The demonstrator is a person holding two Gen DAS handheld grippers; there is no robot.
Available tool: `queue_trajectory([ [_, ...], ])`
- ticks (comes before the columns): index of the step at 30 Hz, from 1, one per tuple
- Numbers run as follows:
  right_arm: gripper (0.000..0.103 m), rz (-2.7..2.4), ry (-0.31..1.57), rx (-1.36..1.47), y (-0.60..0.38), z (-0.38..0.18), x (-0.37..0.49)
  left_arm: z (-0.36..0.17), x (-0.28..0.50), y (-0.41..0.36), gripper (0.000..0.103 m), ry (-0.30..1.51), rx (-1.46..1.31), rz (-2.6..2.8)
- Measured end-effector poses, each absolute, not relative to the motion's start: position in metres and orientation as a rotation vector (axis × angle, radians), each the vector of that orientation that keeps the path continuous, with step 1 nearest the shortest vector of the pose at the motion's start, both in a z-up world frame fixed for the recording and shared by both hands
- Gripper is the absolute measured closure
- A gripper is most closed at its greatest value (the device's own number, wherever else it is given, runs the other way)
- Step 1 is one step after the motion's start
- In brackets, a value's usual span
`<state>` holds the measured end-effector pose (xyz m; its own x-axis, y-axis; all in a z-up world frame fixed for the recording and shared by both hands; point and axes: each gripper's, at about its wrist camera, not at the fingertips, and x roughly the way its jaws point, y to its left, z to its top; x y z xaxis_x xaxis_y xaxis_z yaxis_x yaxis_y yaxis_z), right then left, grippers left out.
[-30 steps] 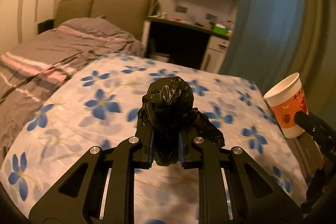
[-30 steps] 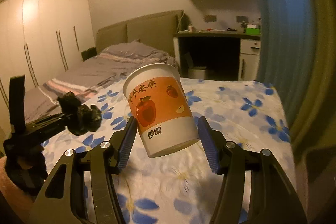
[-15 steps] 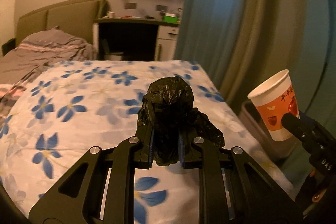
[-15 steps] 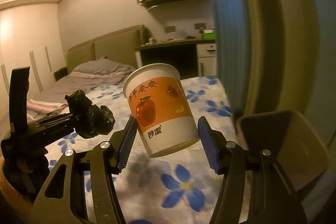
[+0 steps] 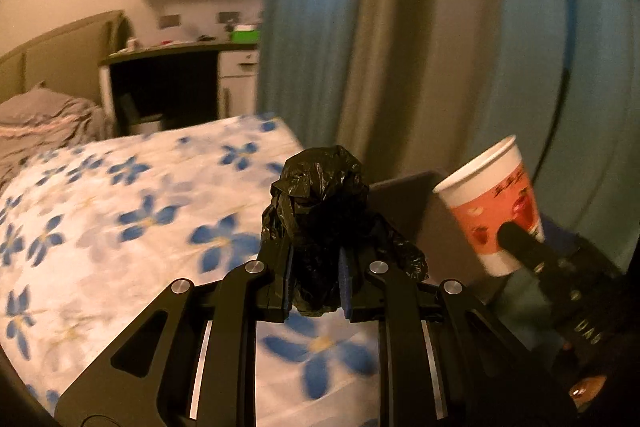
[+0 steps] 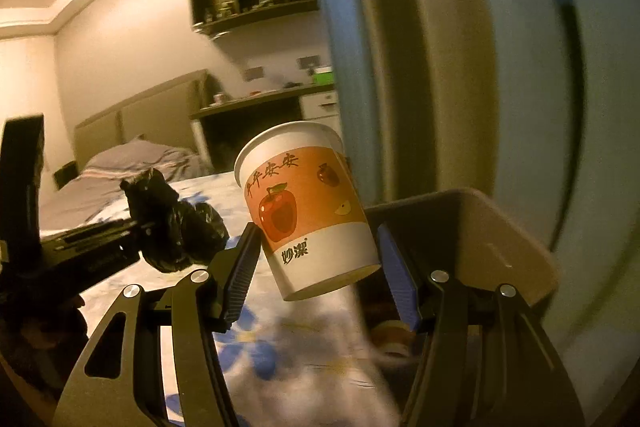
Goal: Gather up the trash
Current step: 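Carry the black bag and paper cup in both tools to the wastebasket, then open both tools over the wastebasket to drop the bag and cup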
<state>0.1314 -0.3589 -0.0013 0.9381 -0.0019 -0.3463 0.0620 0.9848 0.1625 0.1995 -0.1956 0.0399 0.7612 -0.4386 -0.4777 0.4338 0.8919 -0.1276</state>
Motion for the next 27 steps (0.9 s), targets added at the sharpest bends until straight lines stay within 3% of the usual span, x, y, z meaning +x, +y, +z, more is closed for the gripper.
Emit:
queue_trajectory([
  [15,0.043,-0.268,0.416,0.357,-0.451,-0.050,0.136,-0.005,0.244,-0.320,0.082,0.587,0.020,-0.748],
  [16,0.043,-0.267,0.420,0.359,-0.451,-0.052,0.138,-0.007,0.245,-0.320,0.077,0.596,0.018,-0.756],
  [20,0.042,-0.264,0.434,0.355,-0.450,-0.056,0.146,-0.011,0.250,-0.316,0.039,0.593,0.004,-0.761],
  [23,0.032,-0.268,0.436,0.340,-0.447,-0.055,0.150,-0.012,0.254,-0.308,0.022,0.603,-0.031,-0.754],
  [27,0.023,-0.302,0.419,0.296,-0.440,-0.048,0.139,-0.006,0.254,-0.292,0.016,0.590,-0.049,-0.695],
])
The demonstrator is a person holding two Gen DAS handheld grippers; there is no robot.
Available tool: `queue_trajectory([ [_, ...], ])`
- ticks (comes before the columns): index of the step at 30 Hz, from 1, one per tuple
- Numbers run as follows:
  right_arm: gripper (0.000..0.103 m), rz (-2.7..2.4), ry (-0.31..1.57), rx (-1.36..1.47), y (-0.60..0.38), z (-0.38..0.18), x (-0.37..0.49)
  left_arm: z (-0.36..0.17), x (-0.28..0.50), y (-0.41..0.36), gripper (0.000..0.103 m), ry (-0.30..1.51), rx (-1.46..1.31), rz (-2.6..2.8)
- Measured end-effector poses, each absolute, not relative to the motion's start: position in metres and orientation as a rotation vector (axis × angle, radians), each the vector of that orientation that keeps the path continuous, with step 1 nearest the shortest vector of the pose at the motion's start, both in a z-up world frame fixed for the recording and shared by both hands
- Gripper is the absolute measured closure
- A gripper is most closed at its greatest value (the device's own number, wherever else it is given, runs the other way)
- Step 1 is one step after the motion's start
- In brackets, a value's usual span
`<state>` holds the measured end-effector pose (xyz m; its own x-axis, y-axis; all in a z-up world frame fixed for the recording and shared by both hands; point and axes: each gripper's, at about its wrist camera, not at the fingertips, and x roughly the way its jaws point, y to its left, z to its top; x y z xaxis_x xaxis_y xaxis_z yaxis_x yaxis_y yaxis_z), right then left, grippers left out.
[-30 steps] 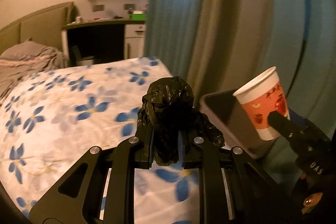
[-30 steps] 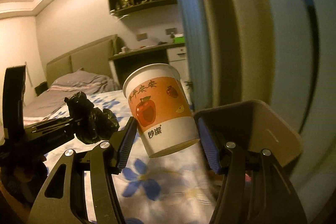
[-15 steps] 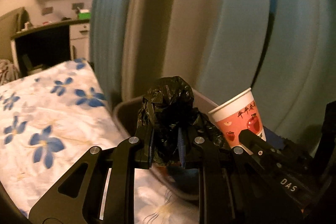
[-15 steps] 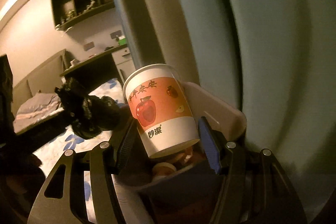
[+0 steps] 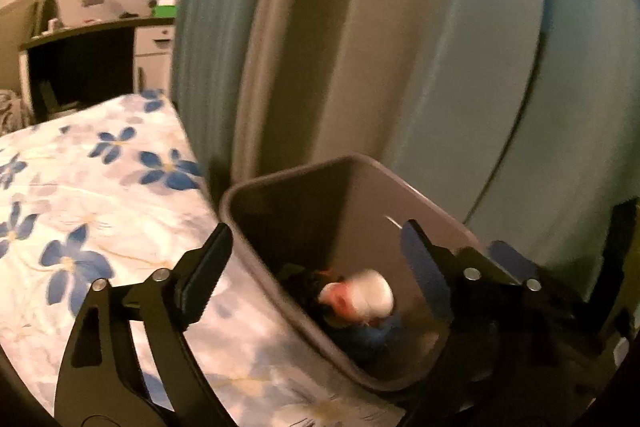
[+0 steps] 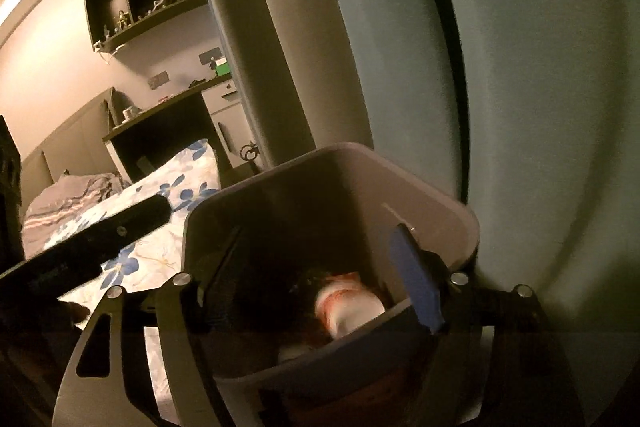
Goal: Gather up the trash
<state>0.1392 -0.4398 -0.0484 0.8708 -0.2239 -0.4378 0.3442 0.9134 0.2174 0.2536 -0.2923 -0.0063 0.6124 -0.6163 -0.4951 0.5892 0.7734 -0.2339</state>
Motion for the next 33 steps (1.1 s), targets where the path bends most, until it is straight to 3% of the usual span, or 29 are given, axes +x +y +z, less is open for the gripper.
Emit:
queue_trajectory([
  [2,0.016,-0.314,0.404,0.255,-0.432,-0.044,0.135,0.000,0.247,-0.277,0.008,0.572,-0.067,-0.644],
  [6,0.006,-0.328,0.371,0.148,-0.403,-0.031,0.121,0.010,0.224,-0.250,0.006,0.508,-0.015,-0.528],
  [21,0.006,-0.276,0.307,0.058,-0.305,0.001,0.075,0.024,0.126,-0.113,0.006,0.445,-0.028,-0.276],
  [33,0.006,-0.230,0.314,0.043,-0.241,0.008,0.032,0.016,0.072,-0.048,0.006,0.459,-0.049,-0.216],
])
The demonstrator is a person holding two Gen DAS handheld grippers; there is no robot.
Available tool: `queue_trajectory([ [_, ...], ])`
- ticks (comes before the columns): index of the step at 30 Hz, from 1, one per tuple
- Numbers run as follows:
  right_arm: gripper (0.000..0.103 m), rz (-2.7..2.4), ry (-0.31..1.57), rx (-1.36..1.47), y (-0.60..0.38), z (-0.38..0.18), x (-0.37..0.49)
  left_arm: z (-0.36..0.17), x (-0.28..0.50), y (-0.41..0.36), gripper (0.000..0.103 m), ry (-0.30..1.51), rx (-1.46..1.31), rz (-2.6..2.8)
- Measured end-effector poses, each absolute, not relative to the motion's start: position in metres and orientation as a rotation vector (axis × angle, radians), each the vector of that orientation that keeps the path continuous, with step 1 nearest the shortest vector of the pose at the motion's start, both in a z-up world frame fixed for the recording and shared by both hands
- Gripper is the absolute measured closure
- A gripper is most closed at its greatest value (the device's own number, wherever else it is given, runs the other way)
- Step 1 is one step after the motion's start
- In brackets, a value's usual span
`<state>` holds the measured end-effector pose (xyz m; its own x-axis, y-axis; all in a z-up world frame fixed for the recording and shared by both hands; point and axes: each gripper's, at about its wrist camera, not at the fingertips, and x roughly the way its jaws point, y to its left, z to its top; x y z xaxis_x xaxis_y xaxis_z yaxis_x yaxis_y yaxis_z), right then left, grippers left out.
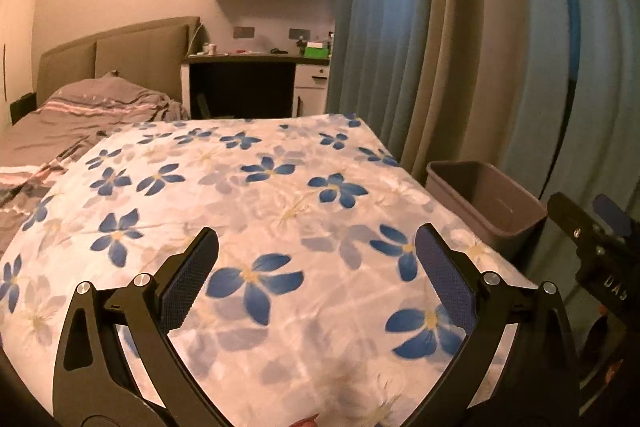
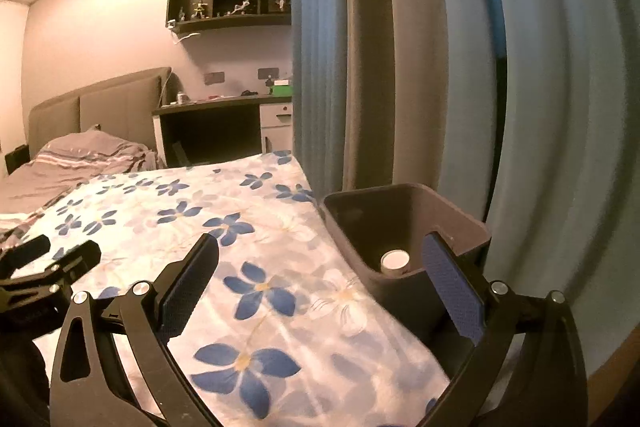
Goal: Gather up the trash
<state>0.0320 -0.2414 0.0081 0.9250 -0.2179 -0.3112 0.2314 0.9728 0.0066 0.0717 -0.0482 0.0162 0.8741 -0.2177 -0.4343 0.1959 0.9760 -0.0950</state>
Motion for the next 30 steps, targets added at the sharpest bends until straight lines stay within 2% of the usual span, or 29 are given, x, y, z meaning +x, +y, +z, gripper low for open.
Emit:
queue_trajectory([
  [12,0.006,-0.227,0.295,0.026,-0.223,0.011,0.022,0.022,0.052,-0.029,0.006,0.431,-0.062,-0.206],
  [30,0.006,-0.236,0.276,0.036,-0.227,0.014,0.018,0.025,0.052,-0.044,0.006,0.447,-0.056,-0.235],
])
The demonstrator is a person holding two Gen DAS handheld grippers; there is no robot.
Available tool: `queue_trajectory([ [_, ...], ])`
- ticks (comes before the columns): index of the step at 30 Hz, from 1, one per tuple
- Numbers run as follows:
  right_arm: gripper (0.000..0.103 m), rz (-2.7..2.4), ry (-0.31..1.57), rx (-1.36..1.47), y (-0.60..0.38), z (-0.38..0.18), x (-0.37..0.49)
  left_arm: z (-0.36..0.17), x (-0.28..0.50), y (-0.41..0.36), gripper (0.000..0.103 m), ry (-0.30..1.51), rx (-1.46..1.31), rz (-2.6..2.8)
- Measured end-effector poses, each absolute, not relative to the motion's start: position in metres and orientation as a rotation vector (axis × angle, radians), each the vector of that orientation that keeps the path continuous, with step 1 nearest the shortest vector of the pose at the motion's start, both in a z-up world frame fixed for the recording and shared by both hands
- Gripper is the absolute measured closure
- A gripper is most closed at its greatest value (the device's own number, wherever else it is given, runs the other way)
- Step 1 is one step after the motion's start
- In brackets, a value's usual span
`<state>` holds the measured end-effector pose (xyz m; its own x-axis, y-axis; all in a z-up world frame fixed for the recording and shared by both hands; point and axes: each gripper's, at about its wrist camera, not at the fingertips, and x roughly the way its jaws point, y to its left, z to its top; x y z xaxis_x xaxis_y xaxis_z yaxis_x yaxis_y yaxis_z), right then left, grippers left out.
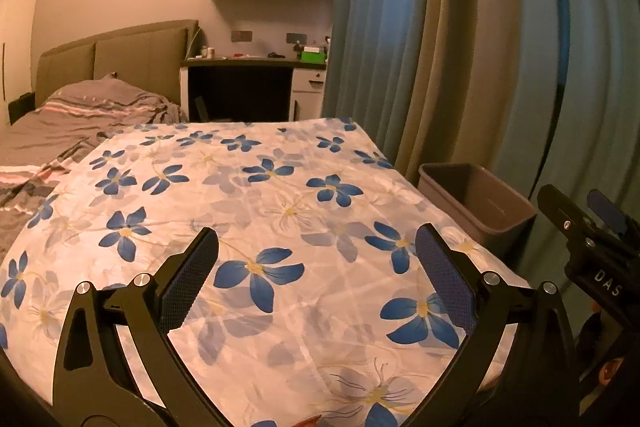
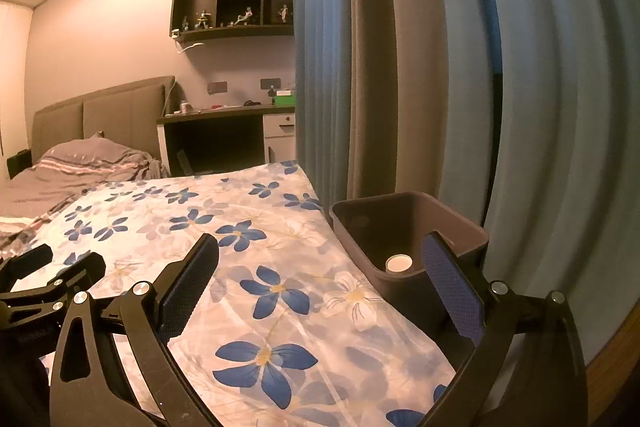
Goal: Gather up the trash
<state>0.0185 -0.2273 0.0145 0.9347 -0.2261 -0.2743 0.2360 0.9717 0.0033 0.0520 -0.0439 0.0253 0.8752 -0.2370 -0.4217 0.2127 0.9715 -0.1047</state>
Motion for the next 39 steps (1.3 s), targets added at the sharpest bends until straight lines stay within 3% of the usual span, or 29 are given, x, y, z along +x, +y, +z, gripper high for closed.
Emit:
queue_trajectory([
  [39,0.006,-0.237,0.277,0.037,-0.2302,0.0146,0.0174,0.0241,0.0525,-0.0535,0.008,0.448,-0.049,-0.261],
])
